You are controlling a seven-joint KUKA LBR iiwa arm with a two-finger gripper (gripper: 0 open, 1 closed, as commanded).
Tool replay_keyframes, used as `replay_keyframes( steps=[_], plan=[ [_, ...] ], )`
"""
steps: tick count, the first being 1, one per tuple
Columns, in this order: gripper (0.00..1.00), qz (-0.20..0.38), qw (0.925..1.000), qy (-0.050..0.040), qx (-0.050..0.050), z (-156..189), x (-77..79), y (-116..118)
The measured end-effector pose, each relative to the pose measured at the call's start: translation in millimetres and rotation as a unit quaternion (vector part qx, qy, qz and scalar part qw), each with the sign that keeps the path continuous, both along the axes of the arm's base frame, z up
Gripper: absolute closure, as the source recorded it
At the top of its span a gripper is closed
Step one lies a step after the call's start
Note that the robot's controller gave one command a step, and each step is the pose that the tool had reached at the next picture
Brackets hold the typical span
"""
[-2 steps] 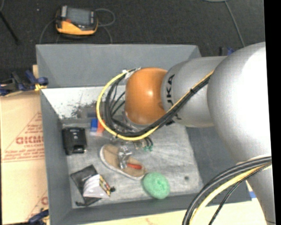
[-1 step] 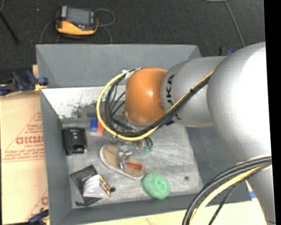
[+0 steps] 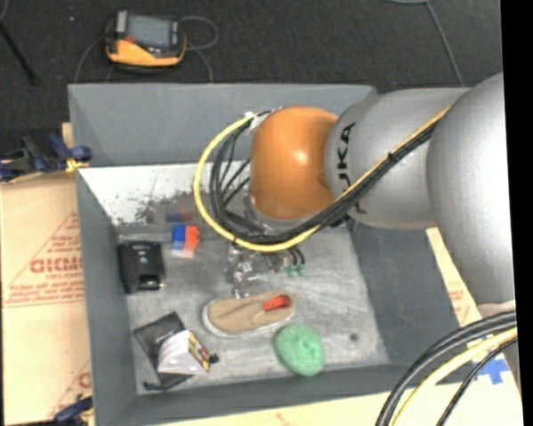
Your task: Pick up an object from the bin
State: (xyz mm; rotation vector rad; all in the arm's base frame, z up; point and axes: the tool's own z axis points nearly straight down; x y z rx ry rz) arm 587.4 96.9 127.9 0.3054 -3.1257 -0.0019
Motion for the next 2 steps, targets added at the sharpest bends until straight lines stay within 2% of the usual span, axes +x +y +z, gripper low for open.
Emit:
replay_keyframes(
  steps=[1, 2],
  plan=[
    [0.0, 0.002, 1.0, -0.0028, 0.0, 87.0, 3.9, 5.1],
    [0.0, 0.001, 1.0, -0.0027, 0.0, 86.9, 3.8, 5.1]
  ],
)
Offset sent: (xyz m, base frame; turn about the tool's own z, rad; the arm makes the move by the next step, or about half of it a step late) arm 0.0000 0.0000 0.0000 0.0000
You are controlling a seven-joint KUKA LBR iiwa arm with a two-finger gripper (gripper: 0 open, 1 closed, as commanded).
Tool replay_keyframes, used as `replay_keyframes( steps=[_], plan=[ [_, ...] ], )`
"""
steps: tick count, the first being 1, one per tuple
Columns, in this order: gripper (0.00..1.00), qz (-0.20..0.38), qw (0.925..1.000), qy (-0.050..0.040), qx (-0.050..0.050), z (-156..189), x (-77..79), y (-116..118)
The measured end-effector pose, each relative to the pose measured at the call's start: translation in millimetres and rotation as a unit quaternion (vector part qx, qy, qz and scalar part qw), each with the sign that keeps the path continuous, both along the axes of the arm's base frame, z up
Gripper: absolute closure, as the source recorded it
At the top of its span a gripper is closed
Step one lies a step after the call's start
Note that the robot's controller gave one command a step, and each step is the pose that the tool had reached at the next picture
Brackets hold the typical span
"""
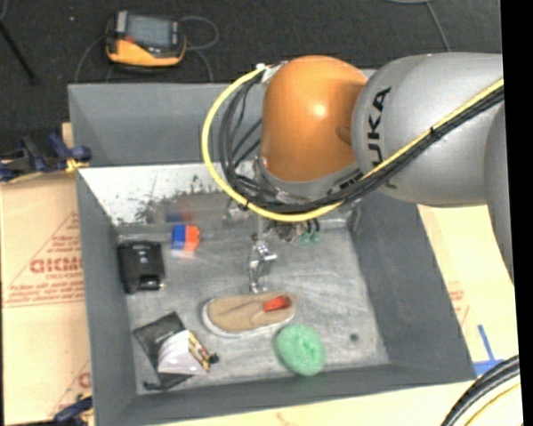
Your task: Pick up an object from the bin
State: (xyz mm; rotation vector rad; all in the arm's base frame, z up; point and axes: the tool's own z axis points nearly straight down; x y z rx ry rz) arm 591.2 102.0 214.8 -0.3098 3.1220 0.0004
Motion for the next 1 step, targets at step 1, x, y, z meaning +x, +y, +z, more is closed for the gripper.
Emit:
replay_keyframes(
  steps=[1],
  plan=[
    [0.0, 0.043, 0.999, -0.0031, -0.001, -14.0, -12.4, 13.4]
  ],
)
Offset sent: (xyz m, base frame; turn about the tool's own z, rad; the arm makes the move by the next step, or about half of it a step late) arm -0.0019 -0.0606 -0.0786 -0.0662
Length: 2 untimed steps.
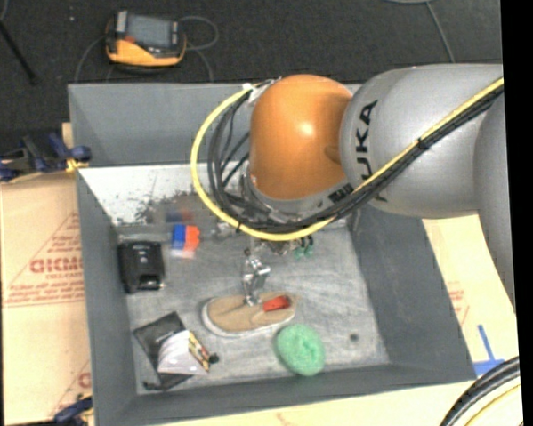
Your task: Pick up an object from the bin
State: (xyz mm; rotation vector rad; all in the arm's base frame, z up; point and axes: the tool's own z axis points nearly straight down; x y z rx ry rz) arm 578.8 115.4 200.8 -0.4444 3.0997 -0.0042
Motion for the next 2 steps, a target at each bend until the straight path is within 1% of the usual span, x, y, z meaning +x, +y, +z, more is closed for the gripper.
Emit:
replay_keyframes(
  steps=[1, 2],
  plan=[
    [0.0, 0.045, 0.999, 0.003, 0.002, -37, 0.0, -24],
    [1.0, 0.084, 0.9965, -0.0021, 0.002, -109, -31.1, -39]
  ],
)
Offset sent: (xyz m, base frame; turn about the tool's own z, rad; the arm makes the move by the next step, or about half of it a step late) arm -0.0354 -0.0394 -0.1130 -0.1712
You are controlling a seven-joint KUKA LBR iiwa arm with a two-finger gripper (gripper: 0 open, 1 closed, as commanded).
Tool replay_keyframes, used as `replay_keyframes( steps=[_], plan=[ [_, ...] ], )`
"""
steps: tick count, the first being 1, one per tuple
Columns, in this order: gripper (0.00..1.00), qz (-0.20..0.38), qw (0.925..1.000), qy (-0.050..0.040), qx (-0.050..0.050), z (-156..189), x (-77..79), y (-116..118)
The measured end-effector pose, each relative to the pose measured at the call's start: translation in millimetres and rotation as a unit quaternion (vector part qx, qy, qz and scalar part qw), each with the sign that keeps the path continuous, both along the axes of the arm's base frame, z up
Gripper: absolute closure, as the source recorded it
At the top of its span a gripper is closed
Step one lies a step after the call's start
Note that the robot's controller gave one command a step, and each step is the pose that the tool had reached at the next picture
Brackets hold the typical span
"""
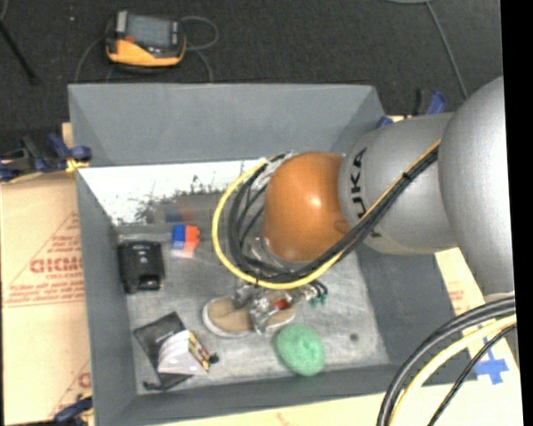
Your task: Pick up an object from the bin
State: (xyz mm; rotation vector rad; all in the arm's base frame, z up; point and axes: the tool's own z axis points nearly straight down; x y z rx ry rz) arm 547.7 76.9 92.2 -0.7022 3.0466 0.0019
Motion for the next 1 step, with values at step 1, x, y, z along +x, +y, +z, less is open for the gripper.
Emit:
replay_keyframes(
  steps=[1],
  plan=[
    [1.0, 0.0, 1.0, 0.0, 0.0, 0.0, 0.0, 0.0]
  ],
)
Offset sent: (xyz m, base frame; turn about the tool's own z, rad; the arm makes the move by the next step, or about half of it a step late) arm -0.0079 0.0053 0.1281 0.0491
